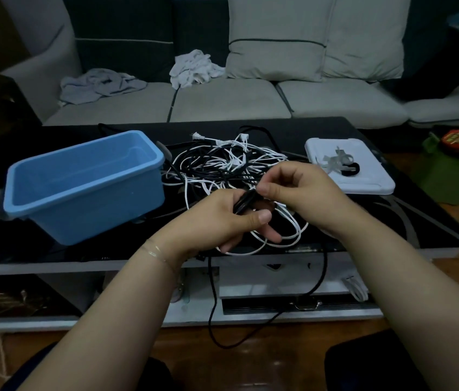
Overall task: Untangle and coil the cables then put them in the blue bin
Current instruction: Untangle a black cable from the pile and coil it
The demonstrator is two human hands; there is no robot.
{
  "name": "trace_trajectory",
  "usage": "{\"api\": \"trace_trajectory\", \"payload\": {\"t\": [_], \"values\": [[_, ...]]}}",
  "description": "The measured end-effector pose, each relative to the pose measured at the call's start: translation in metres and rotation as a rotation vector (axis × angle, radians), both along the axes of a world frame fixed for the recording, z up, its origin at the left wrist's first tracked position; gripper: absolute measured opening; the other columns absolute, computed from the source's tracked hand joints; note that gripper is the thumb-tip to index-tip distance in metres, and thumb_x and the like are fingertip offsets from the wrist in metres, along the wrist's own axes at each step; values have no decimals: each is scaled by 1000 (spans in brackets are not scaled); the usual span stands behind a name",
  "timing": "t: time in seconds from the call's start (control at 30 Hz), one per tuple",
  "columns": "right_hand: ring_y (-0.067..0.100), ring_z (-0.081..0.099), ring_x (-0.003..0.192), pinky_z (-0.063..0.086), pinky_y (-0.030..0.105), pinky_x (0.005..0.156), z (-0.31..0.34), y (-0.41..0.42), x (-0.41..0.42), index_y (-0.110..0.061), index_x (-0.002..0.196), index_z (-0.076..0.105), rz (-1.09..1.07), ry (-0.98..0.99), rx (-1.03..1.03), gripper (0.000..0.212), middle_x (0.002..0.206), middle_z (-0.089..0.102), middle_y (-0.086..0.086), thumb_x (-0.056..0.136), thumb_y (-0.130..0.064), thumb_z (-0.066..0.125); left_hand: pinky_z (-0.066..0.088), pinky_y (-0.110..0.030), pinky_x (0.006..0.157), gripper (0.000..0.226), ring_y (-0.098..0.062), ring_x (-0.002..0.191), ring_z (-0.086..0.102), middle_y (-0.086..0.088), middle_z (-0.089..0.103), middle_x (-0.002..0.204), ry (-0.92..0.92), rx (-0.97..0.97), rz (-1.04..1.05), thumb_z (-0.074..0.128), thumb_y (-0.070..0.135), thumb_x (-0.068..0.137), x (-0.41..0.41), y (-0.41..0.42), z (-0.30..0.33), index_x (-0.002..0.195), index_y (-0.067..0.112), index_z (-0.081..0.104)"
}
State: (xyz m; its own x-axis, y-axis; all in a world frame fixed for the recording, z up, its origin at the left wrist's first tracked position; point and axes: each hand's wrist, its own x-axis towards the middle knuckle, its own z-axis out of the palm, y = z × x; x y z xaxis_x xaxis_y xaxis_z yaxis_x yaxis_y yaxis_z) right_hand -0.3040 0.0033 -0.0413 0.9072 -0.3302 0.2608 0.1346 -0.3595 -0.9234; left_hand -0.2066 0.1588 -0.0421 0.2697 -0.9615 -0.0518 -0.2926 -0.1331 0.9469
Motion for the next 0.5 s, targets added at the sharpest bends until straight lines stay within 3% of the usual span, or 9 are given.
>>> {"api": "trace_trajectory", "payload": {"t": [0.07, 0.2, 0.37, 0.47, 0.5], "values": [[3, 56, 62, 46, 16, 60, -4, 3, 3, -15, 77, 61, -42, -38, 55, 11, 66, 61, -3, 75, -22, 70, 26, -19, 38, 56, -6, 32, 36, -4, 76, 93, 13, -43, 4, 53, 42, 88, 0, -2, 0, 122, -3, 53], [0, 51, 51, 37, 14, 45, -10, 2, 7, -21, 76, 60, -41, -25, 212, 15, 56, 59, -10, 74, -35, 64, 29, -14, 39, 50, -4, 31, 33, -3, 76, 99, 42, -136, 19, 42, 47, 91, 0, -3, -1, 114, 6, 59], [12, 48, 58, 39, 19, 51, -15, -4, 9, -28, 68, 72, 33, -36, 350, 16, 60, 61, -7, 75, -39, 63, 28, -14, 39, 69, -2, 31, 31, -4, 75, 103, 103, -168, 26, 30, 56, 92, -3, -4, -3, 115, -2, 58], [7, 56, 56, 46, 16, 52, -17, -5, 10, -17, 78, 68, 82, -21, 421, 18, 62, 64, -5, 82, -33, 61, 27, -15, 39, 70, 0, 31, 30, 0, 76, 88, 254, -232, -7, 24, 52, 96, -4, -4, -3, 122, -6, 55], [6, 53, 51, 44, 17, 49, -17, -6, 11, -11, 83, 65, 73, 3, 432, 16, 58, 61, -5, 88, -25, 60, 29, -15, 39, 69, -1, 32, 30, -4, 76, 91, 355, -269, -14, 25, 50, 96, -4, -3, -2, 124, -6, 54]]}}
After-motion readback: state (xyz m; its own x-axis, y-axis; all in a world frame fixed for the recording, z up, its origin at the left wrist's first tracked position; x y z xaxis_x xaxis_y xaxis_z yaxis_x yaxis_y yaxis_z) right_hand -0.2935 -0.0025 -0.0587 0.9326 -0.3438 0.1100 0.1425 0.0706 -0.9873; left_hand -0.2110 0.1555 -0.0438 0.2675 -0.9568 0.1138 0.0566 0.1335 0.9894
